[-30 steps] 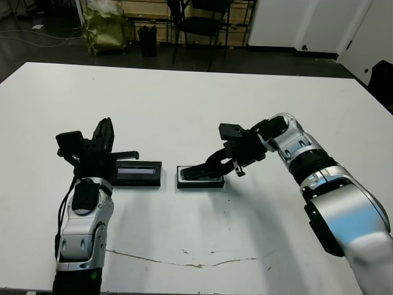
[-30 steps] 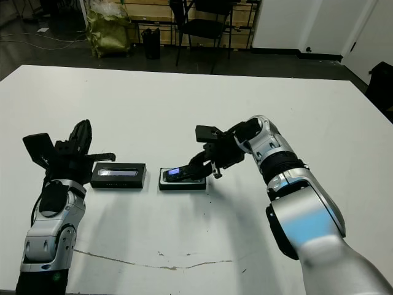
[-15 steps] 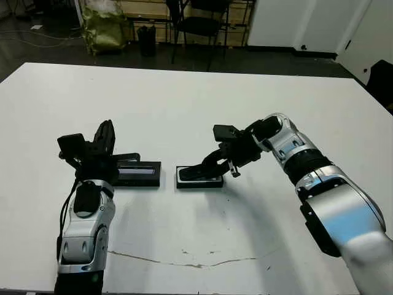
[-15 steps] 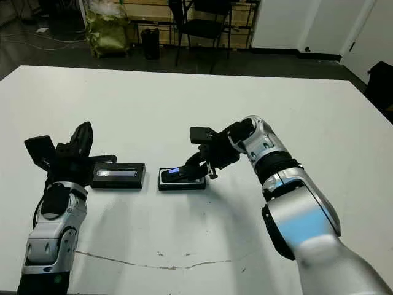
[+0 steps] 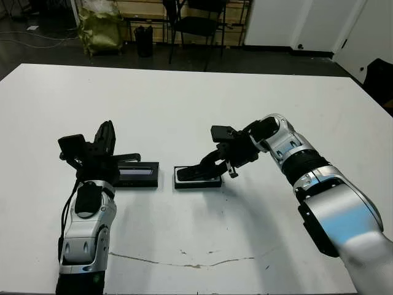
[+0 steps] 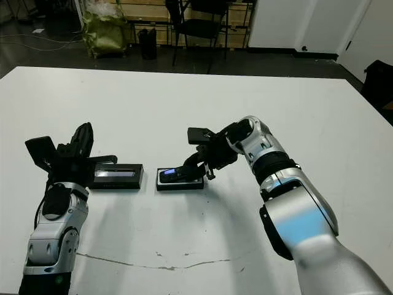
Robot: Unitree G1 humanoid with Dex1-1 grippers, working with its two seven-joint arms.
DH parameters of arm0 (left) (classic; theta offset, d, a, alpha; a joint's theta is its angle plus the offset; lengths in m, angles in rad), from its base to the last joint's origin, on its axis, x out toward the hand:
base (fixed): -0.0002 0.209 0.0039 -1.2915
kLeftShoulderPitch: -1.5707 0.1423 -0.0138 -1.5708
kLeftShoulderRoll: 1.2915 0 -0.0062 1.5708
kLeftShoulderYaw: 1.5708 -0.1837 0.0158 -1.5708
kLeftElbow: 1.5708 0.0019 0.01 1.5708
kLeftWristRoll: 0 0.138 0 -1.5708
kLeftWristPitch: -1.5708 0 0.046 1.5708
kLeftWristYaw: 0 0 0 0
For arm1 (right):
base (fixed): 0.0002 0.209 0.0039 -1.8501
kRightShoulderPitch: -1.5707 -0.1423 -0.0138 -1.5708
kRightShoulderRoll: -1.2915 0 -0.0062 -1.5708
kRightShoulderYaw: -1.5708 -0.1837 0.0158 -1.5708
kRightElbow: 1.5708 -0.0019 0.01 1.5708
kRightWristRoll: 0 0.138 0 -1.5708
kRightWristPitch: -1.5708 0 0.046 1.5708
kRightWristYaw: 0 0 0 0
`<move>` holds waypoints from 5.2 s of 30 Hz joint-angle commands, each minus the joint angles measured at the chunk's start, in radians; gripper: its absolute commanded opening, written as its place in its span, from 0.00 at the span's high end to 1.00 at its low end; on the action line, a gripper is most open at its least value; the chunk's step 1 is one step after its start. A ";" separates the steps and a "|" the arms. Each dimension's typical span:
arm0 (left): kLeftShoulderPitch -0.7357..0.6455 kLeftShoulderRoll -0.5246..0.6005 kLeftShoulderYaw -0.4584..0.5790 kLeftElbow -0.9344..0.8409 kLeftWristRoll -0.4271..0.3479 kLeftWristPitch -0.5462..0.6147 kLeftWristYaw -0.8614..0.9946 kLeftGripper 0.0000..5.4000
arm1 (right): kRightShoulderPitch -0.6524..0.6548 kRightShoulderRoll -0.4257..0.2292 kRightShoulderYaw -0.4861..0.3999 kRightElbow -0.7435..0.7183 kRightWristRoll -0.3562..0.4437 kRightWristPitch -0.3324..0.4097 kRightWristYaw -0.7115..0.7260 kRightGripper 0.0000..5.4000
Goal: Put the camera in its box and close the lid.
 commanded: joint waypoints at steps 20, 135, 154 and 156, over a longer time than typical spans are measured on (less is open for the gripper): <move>-0.003 0.004 0.008 0.022 -0.005 0.007 -0.014 1.00 | -0.004 0.004 0.015 -0.025 -0.006 -0.110 0.004 0.10; -0.749 0.704 -0.448 1.190 0.038 -0.471 -1.651 0.00 | 0.700 -0.065 -0.617 -0.783 0.494 0.102 -1.136 1.00; -0.829 0.603 -0.384 1.401 0.133 -0.458 -1.654 0.00 | 0.728 -0.058 -0.607 -0.836 0.476 0.136 -1.189 1.00; -0.832 0.598 -0.390 1.409 0.135 -0.465 -1.654 0.00 | 0.732 -0.060 -0.608 -0.840 0.482 0.139 -1.183 1.00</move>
